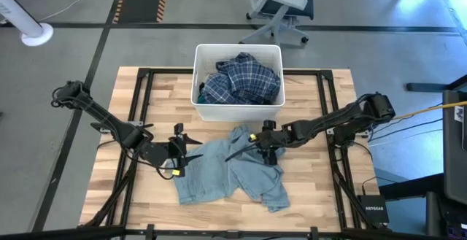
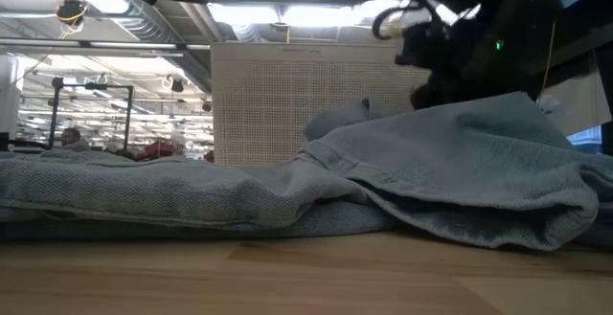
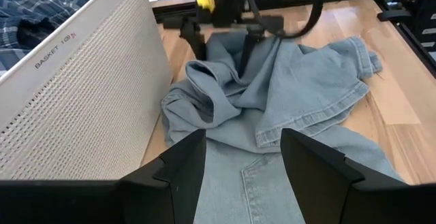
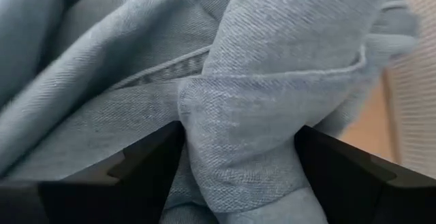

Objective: Sort clothes
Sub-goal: Put the blue pants into the white laundry bin

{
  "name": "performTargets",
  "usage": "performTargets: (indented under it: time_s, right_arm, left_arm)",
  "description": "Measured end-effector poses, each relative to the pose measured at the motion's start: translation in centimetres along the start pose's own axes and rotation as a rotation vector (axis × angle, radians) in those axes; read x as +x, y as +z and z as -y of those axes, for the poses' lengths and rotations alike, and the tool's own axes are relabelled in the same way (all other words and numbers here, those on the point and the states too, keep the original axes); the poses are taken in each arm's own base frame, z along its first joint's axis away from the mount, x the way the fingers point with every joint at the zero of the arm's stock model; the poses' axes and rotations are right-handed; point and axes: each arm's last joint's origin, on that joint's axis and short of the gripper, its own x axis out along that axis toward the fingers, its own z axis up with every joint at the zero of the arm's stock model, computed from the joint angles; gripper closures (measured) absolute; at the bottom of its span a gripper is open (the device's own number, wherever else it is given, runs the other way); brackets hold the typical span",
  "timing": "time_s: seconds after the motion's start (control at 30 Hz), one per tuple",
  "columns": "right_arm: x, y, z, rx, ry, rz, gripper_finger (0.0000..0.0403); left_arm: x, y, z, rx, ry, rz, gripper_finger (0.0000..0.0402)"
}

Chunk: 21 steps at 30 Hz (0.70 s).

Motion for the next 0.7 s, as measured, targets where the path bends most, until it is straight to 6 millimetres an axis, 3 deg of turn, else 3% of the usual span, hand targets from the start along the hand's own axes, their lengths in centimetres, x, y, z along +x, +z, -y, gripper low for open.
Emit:
performTargets:
  time_s: [0.2,0.4,0.53,0.7]
  right_arm:
    - [3.1,-0.9,-0.4,0.013,0.006,0.003,0.0093]
    - [4.9,-1.0,-0.7,0.015,0.035,0.003,0.0107]
    - [5.0,-1.0,-0.7,0.013,0.044,0.001,0.0161]
    - [5.1,-1.1,-0.7,0.006,0.023,-0.001,0.0272]
  left_arm:
    - [0.0,0.0,0.0,-0.001,0.000,0.001,0.0215]
    - [0.0,0.0,0.0,0.003,0.000,0.001,0.0215]
    - [0.0,0.0,0.0,0.003,0.000,0.001,0.0215]
    - [0.0,0.0,0.0,0.002,0.000,0.002,0.0215]
